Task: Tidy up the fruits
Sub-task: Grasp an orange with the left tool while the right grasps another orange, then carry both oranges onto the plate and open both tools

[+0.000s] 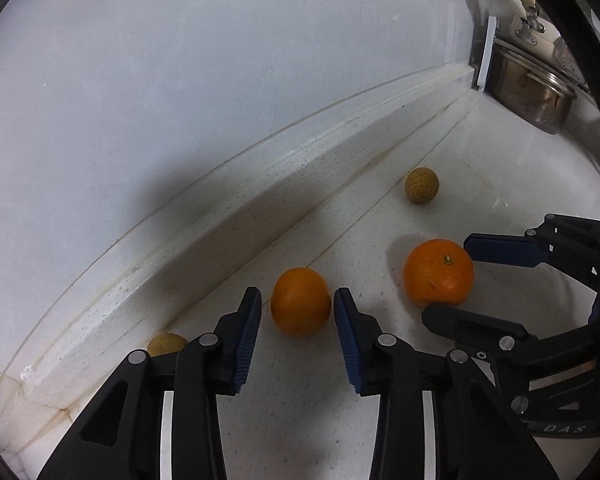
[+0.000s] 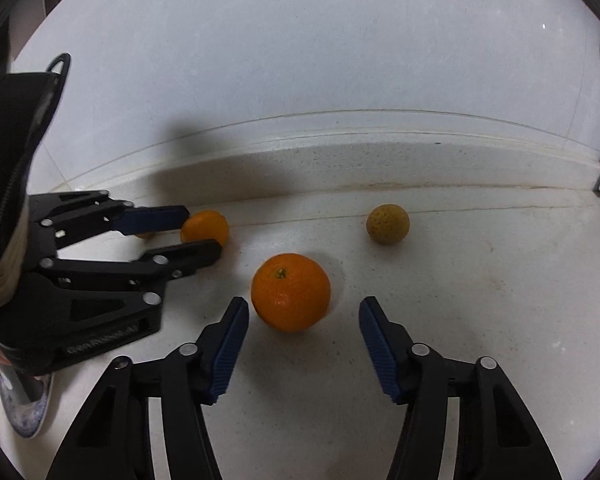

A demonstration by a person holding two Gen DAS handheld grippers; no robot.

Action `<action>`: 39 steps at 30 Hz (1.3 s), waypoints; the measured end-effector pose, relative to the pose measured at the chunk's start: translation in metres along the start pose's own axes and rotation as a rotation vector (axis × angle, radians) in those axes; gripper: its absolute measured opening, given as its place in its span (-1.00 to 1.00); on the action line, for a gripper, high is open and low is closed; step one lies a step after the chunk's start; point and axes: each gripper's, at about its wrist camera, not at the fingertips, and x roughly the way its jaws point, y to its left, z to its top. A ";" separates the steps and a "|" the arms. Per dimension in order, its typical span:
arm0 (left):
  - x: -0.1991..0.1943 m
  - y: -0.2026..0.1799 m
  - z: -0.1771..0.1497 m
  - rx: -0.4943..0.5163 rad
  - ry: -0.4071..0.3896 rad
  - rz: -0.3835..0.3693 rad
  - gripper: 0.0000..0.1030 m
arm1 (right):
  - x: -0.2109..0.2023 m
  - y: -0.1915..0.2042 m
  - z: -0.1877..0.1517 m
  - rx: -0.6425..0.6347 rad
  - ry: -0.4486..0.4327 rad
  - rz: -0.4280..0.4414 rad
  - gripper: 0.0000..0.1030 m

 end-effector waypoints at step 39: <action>-0.198 -0.023 -0.096 -0.196 -0.237 0.117 -0.42 | -0.148 0.064 -0.044 -0.059 -0.214 0.132 -0.20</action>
